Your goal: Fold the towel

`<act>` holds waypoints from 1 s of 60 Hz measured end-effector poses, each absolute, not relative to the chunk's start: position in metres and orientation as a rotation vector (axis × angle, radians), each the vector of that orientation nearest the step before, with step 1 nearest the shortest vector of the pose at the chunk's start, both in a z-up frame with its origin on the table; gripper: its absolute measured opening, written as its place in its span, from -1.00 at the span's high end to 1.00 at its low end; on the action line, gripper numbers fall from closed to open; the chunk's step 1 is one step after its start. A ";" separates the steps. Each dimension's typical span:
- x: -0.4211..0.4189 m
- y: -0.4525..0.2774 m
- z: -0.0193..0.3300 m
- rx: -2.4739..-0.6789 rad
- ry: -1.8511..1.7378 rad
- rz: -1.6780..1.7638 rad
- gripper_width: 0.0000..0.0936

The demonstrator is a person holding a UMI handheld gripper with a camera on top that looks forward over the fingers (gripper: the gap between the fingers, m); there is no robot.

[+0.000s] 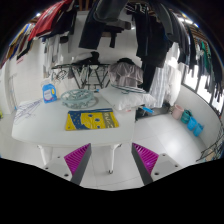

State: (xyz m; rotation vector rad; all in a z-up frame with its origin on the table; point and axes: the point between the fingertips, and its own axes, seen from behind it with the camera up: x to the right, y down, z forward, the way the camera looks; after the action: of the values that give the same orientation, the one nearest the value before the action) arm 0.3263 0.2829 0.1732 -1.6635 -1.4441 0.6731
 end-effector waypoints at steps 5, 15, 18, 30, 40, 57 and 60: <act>0.305 0.254 0.171 -1.639 -1.477 0.686 -0.82; 0.265 0.195 0.163 -1.597 -1.545 0.728 -0.82; 0.257 0.174 0.160 -1.593 -1.576 0.731 -0.82; 0.207 0.094 0.140 -1.533 -1.665 0.796 -0.82; 0.154 0.066 0.119 -1.497 -1.675 0.769 -0.83; 0.035 0.054 0.060 -1.514 -1.646 0.764 -0.83; 0.014 0.055 0.044 -1.529 -1.646 0.756 -0.83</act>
State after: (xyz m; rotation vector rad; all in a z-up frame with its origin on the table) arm 0.0139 0.0553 0.0442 -1.5295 -1.6461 0.7559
